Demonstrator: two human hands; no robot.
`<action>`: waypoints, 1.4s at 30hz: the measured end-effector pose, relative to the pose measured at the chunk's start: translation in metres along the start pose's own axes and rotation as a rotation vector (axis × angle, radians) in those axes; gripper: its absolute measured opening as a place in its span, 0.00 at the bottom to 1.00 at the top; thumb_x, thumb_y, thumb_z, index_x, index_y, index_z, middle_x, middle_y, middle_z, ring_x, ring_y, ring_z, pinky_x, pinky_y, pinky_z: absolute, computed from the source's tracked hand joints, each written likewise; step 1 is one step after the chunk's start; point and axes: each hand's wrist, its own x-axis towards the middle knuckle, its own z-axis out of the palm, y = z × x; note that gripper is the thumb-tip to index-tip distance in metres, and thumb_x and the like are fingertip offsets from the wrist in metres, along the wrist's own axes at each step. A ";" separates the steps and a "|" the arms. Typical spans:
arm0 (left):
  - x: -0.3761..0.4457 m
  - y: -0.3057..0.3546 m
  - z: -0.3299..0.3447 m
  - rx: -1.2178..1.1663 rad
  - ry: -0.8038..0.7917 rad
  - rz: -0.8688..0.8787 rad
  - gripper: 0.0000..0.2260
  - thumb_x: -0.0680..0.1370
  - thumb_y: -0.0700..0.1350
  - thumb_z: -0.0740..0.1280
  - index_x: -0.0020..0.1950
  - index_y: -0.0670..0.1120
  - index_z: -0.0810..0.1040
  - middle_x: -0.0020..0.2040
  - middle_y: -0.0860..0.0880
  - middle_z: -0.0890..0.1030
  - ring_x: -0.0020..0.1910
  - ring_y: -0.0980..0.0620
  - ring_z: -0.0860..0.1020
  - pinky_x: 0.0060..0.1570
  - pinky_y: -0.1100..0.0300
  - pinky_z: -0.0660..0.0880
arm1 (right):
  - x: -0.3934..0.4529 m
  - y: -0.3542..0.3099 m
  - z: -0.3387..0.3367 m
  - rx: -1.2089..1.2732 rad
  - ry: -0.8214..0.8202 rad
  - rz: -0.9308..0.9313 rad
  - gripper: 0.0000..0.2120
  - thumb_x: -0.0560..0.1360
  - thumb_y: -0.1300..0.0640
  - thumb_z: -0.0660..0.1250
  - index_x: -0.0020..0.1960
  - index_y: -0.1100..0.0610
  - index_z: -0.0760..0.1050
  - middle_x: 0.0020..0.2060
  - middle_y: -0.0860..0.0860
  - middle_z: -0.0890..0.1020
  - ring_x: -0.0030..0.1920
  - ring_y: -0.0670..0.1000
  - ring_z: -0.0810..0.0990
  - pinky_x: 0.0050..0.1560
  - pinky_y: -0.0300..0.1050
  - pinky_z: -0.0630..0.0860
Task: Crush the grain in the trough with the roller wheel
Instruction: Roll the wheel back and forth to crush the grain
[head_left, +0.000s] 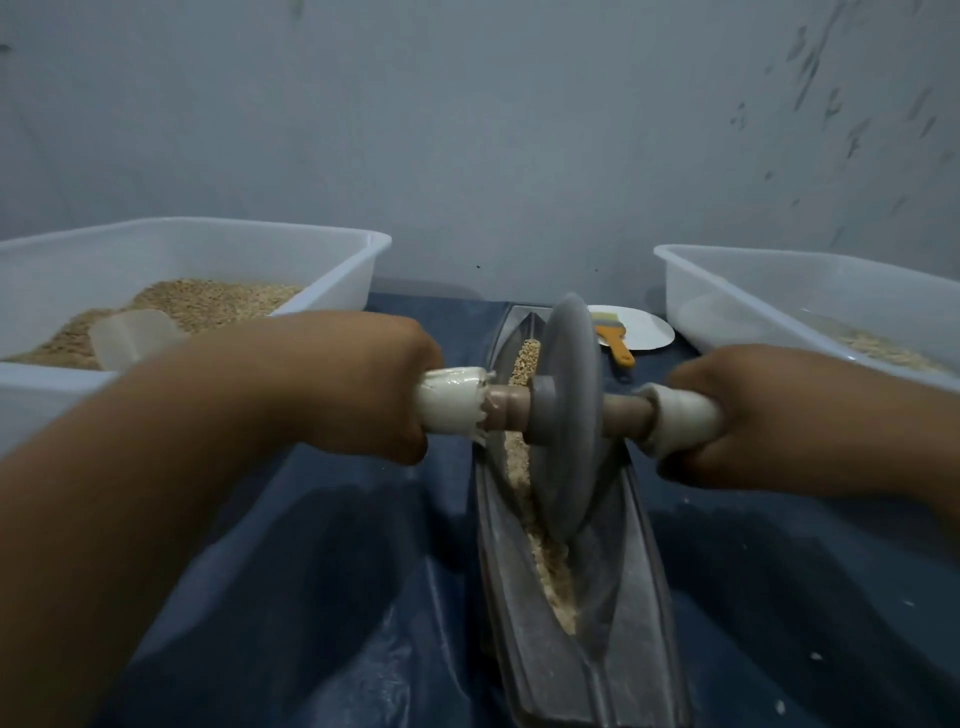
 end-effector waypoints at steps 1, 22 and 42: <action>-0.005 0.000 -0.005 -0.014 -0.062 0.018 0.11 0.62 0.55 0.73 0.40 0.58 0.75 0.32 0.58 0.80 0.30 0.61 0.77 0.28 0.64 0.69 | -0.007 -0.001 -0.008 0.116 -0.144 0.005 0.16 0.57 0.38 0.72 0.43 0.38 0.75 0.31 0.42 0.81 0.30 0.43 0.80 0.28 0.36 0.72; -0.008 0.005 -0.006 -0.055 -0.071 -0.003 0.13 0.61 0.57 0.73 0.43 0.60 0.76 0.33 0.63 0.79 0.31 0.63 0.78 0.28 0.63 0.72 | -0.010 -0.005 -0.010 0.252 -0.291 -0.025 0.18 0.56 0.36 0.74 0.43 0.38 0.77 0.31 0.44 0.83 0.29 0.46 0.82 0.29 0.39 0.76; 0.017 0.008 0.013 0.012 0.256 -0.027 0.06 0.68 0.48 0.70 0.39 0.54 0.73 0.39 0.53 0.79 0.40 0.50 0.78 0.45 0.54 0.77 | 0.017 -0.008 0.019 -0.114 0.244 0.100 0.08 0.69 0.47 0.69 0.40 0.49 0.73 0.36 0.46 0.79 0.38 0.50 0.78 0.39 0.45 0.76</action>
